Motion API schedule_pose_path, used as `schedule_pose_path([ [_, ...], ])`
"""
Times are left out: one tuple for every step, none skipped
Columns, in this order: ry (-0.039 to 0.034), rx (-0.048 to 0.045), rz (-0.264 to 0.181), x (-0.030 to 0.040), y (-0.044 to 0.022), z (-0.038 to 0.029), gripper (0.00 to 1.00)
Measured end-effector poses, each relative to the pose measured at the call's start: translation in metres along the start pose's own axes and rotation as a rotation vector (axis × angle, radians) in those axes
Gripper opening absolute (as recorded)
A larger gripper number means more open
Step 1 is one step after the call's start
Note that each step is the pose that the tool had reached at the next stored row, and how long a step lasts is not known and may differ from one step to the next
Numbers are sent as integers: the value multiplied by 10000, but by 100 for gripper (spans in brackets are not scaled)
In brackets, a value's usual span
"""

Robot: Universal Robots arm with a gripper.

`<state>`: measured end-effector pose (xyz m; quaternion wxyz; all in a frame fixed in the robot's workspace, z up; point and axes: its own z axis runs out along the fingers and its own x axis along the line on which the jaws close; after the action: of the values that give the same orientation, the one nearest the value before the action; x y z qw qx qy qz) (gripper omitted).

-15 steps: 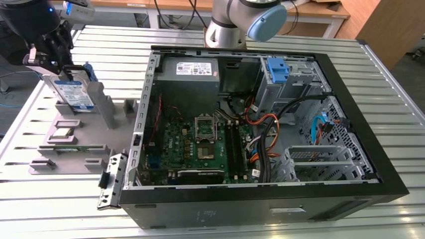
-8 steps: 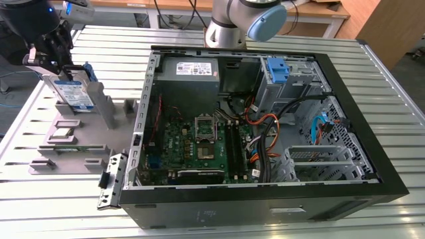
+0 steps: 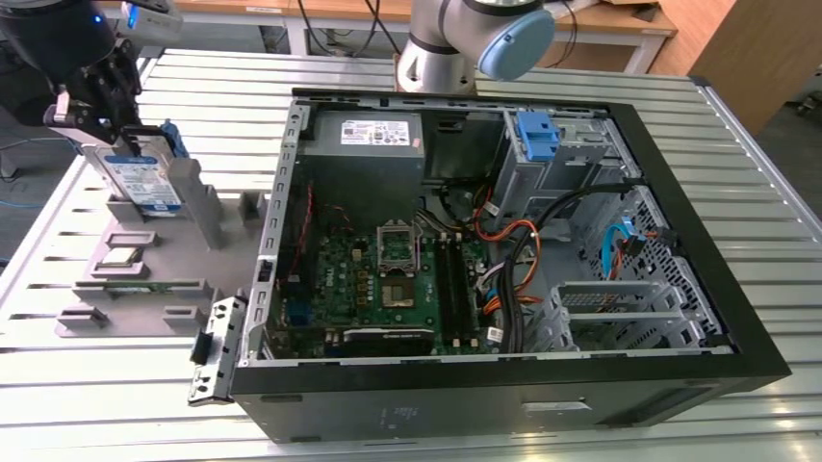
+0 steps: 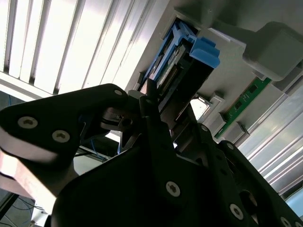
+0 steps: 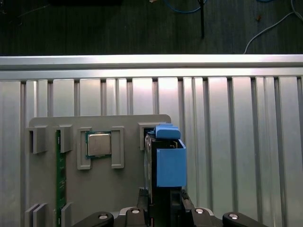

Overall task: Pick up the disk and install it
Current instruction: 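Pick up the disk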

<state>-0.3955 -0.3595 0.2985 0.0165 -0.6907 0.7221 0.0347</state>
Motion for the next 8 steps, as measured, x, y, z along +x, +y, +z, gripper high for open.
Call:
schedule_pose_path([
  [-1,0,0,0,1,-3,35],
  [-2,2,0,0,1,-7,35],
  [-2,3,0,-1,1,-14,35],
  [-1,1,1,-2,1,-25,35],
  [0,1,0,-3,1,-36,35],
  [0,1,1,-4,2,-48,35],
  [0,0,0,-4,2,-60,35],
  [0,-1,1,-5,2,-71,35],
])
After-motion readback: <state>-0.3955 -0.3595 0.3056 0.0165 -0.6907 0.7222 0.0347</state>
